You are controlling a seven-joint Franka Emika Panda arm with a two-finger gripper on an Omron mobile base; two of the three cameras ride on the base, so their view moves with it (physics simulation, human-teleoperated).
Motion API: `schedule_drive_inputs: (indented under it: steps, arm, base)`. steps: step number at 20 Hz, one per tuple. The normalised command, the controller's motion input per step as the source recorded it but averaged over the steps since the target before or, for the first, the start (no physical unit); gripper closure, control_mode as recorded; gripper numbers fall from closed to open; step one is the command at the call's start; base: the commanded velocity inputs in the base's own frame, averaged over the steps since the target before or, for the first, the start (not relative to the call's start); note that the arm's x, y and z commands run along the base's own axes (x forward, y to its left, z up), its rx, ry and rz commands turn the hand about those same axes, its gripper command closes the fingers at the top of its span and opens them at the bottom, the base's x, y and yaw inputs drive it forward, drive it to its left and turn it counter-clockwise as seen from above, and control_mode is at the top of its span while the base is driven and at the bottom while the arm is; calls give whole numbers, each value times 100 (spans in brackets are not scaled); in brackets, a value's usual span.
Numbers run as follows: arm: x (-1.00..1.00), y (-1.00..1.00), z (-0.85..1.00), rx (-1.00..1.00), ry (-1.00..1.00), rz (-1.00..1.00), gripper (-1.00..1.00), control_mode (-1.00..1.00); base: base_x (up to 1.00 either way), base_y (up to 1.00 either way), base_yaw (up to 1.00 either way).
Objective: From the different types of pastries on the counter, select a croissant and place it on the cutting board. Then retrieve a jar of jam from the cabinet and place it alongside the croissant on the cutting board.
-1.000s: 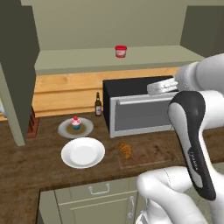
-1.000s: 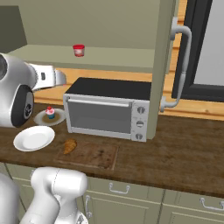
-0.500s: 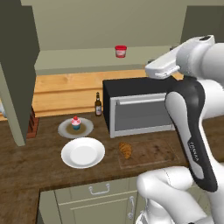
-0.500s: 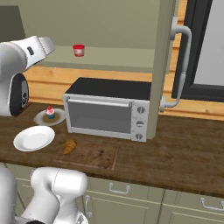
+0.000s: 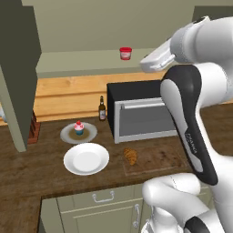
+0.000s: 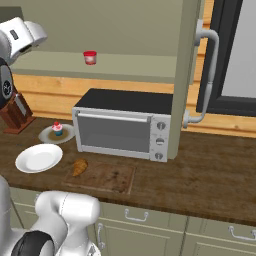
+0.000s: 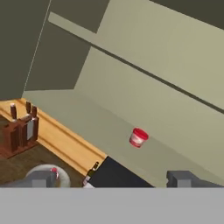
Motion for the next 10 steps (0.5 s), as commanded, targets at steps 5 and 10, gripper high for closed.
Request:
schedule_drive_inputs:
  steps: [5, 10]
  arm:
    - [0, -20, -18, 11, -2, -20, -100, -100]
    - [11, -17, -19, 6, 0, -27, -100, -100]
  base:
    - [0, 0, 0]
    - [0, 0, 0]
